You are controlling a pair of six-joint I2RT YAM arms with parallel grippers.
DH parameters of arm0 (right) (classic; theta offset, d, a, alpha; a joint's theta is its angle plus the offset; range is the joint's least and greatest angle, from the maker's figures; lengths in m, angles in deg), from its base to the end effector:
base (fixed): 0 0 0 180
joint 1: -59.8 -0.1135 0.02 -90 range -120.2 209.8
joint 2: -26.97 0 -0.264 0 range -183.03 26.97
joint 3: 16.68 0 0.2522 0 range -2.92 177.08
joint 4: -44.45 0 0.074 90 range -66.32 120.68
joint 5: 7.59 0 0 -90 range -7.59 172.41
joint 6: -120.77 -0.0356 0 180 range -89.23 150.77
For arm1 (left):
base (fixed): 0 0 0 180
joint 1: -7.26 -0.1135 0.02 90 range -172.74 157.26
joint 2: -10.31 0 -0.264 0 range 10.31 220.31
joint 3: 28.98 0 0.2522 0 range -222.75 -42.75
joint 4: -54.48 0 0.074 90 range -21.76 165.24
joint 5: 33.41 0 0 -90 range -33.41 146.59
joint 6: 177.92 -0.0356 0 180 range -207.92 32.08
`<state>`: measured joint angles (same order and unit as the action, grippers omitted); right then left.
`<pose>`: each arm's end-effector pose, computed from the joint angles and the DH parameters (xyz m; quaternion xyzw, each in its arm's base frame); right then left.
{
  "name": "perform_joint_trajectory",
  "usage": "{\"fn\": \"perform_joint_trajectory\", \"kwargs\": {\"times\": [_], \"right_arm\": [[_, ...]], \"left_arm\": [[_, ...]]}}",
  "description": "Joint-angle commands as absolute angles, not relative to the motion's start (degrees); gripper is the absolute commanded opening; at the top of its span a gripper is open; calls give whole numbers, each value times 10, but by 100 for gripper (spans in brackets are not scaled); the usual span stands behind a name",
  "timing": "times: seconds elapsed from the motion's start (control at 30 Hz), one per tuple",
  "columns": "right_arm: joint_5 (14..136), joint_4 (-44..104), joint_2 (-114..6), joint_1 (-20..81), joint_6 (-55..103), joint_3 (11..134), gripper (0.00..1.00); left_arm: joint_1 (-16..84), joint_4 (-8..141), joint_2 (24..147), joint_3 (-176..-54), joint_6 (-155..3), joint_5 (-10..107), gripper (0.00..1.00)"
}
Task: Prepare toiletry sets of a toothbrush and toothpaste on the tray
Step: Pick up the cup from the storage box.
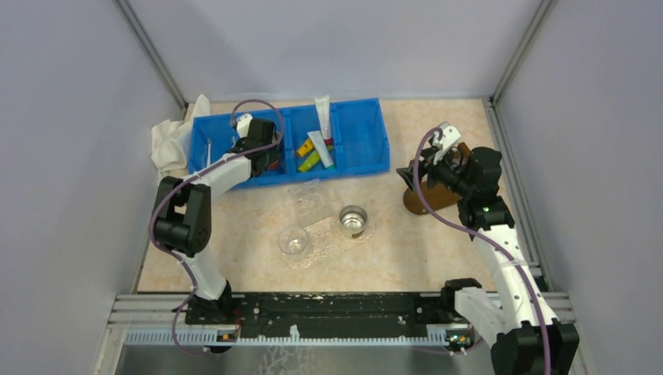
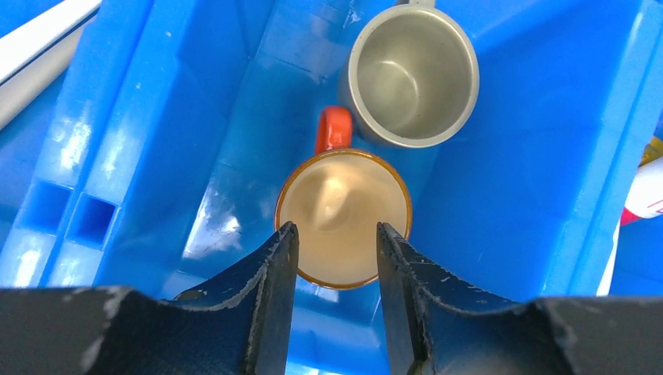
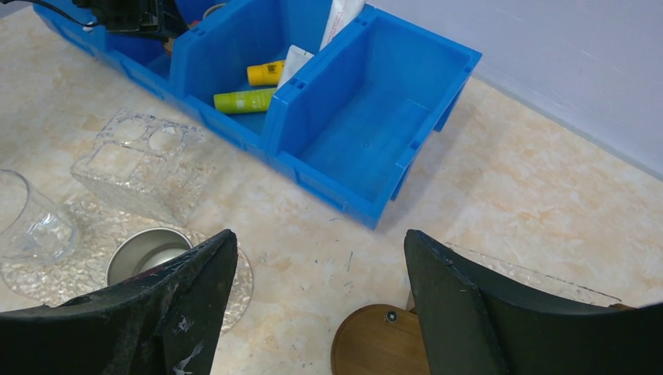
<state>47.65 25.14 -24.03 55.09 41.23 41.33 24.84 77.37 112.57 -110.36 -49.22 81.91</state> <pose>0.2027 0.0371 0.3275 -0.2838 0.7120 0.2023 0.6096 0.3748 -0.1028 0.2081 -0.2490 0.8664 -0.0029 0.4328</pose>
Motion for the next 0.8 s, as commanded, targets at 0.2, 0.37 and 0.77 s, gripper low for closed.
{"fn": "perform_joint_trajectory", "kwargs": {"times": [0.2,0.37,0.77], "right_arm": [[467,278,-226,555,419,415,78],[466,277,-226,555,419,415,78],[466,278,-225,555,418,415,78]], "left_arm": [[241,792,1141,-1127,-501,829,46],[240,788,1115,-1124,-510,820,49],[240,778,1088,-1096,-513,850,50]]}}
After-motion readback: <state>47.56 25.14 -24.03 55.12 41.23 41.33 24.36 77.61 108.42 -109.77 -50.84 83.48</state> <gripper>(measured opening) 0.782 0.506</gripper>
